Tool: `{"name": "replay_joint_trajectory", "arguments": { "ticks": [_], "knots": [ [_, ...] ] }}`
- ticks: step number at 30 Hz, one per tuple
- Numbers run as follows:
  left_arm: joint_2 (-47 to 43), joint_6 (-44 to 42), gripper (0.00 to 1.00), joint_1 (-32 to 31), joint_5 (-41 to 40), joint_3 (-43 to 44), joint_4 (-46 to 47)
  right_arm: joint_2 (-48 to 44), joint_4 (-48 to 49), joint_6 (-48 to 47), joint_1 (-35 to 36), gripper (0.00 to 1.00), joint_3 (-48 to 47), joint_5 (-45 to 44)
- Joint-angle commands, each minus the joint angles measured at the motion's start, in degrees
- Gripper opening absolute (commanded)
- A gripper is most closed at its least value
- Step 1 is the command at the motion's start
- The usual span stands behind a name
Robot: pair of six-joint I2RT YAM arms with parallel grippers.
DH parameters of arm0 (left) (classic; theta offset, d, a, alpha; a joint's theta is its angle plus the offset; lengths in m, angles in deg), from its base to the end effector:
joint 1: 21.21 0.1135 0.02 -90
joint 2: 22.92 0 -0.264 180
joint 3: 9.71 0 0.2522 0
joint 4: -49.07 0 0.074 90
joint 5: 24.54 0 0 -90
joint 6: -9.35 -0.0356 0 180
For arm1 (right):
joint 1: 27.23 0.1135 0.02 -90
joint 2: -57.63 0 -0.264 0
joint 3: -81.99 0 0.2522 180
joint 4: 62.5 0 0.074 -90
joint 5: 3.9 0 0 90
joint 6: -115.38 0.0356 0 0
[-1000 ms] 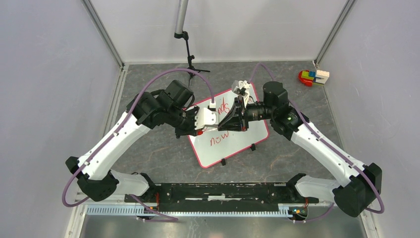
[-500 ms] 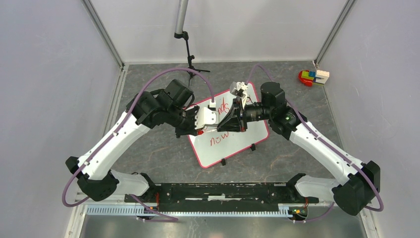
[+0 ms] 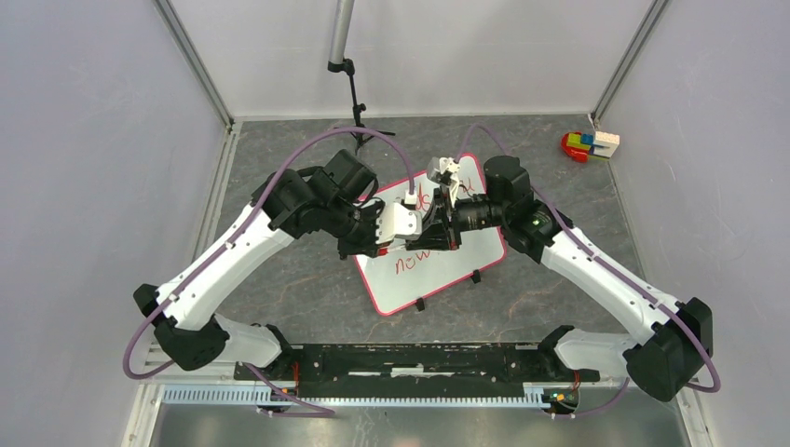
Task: Write a sentence on the whiteboard
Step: Close the pen cap.
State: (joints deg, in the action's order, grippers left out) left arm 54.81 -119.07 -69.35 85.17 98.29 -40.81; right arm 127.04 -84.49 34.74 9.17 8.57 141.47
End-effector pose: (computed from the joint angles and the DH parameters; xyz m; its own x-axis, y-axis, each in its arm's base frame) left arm 0.1486 -0.1839 0.4059 0.0555 0.8148 -0.5771 0.9962 -0.0066 0.0864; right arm 0.1986 0.1828 0.3492 -0.4024 -0.1819 -0.8972 -0.9139 0.0228 0.4053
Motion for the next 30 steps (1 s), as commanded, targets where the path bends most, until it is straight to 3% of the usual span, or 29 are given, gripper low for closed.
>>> {"name": "replay_joint_trajectory", "arguments": {
  "ticks": [1,14,17,24,30],
  "knots": [
    [0.91,2.51,0.02,-1.58,0.34,3.48,2.43,0.47,-0.9,-2.05,0.34,0.0,-2.2,-2.43],
    [3.83,13.32,0.03,-1.91,3.34,6.21,13.11,2.58,-0.31,-1.78,1.81,0.0,-3.06,-3.61],
    [1.99,14.71,0.09,-1.96,5.18,3.79,17.94,2.46,1.75,0.02,1.83,0.0,-2.8,-1.0],
    [-3.43,13.38,0.57,1.27,8.55,2.85,16.95,0.67,0.55,-1.2,-2.0,0.0,-3.16,0.28],
    [-7.48,13.35,0.75,16.58,20.62,-0.08,13.76,-0.66,0.4,-1.73,-4.15,0.0,-4.14,1.84]
  ]
}}
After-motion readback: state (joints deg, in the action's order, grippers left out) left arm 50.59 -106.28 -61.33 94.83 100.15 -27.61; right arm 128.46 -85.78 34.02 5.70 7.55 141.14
